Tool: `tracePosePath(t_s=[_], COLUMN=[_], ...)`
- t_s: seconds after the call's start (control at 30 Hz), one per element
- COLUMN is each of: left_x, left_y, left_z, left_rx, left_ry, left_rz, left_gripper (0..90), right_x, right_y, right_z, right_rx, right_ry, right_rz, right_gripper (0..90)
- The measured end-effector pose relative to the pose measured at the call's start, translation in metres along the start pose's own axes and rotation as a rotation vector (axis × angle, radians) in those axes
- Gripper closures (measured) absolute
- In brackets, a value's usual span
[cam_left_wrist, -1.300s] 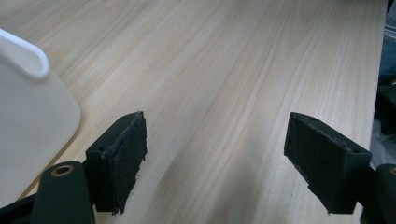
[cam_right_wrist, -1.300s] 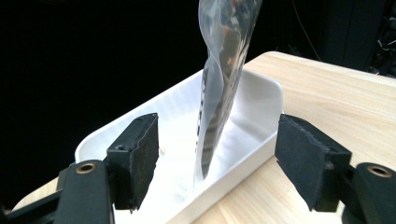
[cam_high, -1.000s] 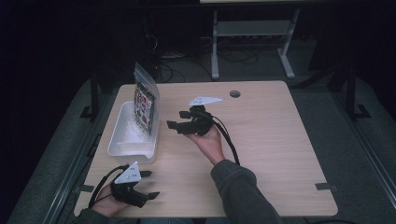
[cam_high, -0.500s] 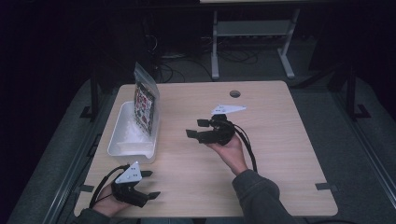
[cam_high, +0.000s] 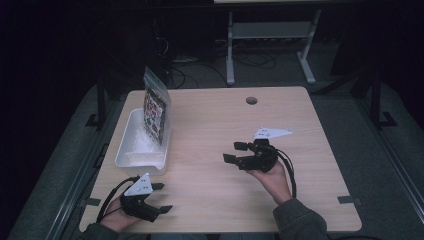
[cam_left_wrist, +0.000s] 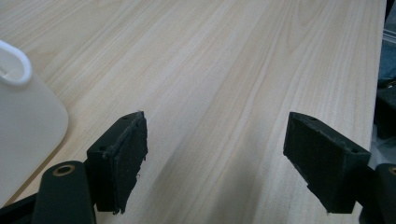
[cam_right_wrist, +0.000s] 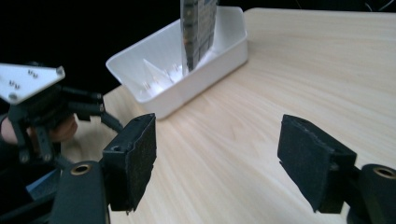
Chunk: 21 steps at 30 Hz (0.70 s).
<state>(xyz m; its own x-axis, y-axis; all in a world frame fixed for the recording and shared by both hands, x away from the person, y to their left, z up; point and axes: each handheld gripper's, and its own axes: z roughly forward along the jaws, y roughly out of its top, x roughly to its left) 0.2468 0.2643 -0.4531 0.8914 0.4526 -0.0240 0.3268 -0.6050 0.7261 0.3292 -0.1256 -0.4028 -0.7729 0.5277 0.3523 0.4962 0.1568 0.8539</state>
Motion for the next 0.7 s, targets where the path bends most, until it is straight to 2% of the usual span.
tracePosePath(t_s=[0.5,0.7], left_x=[0.0,0.001], left_y=[0.0,0.001], left_z=[0.001,0.001], left_rx=[-0.001,-0.002], left_ry=[-0.003,-0.008], left_rz=[-0.004,-0.001], left_gripper=[22.4,22.5], right_x=[-0.004,-0.006], right_y=[-0.042,-0.059], right_z=[-0.037,-0.046], right_rx=[0.046,0.063], right_ry=[-0.018,-0.05], right_rz=[0.029,0.029], right_gripper=[25.9,25.3])
